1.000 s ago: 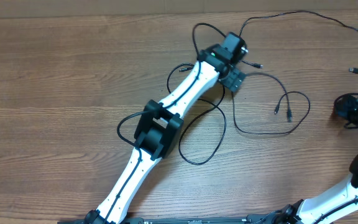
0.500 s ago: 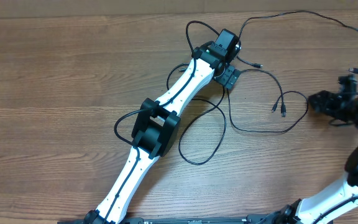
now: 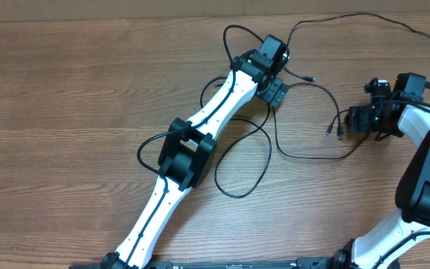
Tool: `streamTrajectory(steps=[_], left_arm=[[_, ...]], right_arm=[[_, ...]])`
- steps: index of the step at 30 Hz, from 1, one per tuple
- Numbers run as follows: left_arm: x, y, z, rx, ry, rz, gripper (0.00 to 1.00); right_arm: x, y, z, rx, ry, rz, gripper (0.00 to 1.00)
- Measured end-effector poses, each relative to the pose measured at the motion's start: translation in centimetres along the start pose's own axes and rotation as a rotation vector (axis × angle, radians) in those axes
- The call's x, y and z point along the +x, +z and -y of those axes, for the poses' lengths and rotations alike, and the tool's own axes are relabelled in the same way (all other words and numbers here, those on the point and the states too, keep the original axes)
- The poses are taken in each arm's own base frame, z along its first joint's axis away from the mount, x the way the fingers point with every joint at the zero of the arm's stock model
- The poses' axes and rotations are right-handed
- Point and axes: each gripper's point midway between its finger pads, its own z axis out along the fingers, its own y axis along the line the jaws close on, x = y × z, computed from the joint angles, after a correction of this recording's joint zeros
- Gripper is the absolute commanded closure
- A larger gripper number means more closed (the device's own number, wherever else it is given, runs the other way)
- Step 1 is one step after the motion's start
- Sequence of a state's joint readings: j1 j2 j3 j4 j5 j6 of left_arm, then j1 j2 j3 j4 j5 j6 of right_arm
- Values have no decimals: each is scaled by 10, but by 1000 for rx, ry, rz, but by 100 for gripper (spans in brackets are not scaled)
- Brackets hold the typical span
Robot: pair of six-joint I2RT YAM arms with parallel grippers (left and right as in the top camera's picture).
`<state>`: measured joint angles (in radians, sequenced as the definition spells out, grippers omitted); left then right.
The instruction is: Untangle cables
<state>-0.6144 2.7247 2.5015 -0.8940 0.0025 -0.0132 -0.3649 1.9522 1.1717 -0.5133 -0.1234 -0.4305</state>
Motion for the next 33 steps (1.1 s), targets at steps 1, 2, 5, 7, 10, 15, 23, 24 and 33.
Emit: streamTrajectory(steps=[1,2,5,7,10,15,23,24,33], left_arm=[[0,0,0,0,0,0,1],[0,0,0,0,0,0,0],[0,0,0,0,0,0,0],[0,0,0,0,0,0,1],[0,0,0,0,0,0,0],[0,0,0,0,0,-1,0],[0,0,0,0,0,-2,0],[0,0,0,0,0,-2,0],[3,-1,0,-1,0,-12,1]], right_arm=[[2,0,2,15,3,-9,13],[3,0,4,20,10,-13,12],[5,-1,8,33,35,-20,12],[5,-1,11,43,57,-21,12],[5,0,23,65,111,-12,11],[4,2,67,124,245,50,11],[43,-15,152,226,474,88,11],[48,-17,161,239,499,91,11],[114,-43,237,357,747,115,11]])
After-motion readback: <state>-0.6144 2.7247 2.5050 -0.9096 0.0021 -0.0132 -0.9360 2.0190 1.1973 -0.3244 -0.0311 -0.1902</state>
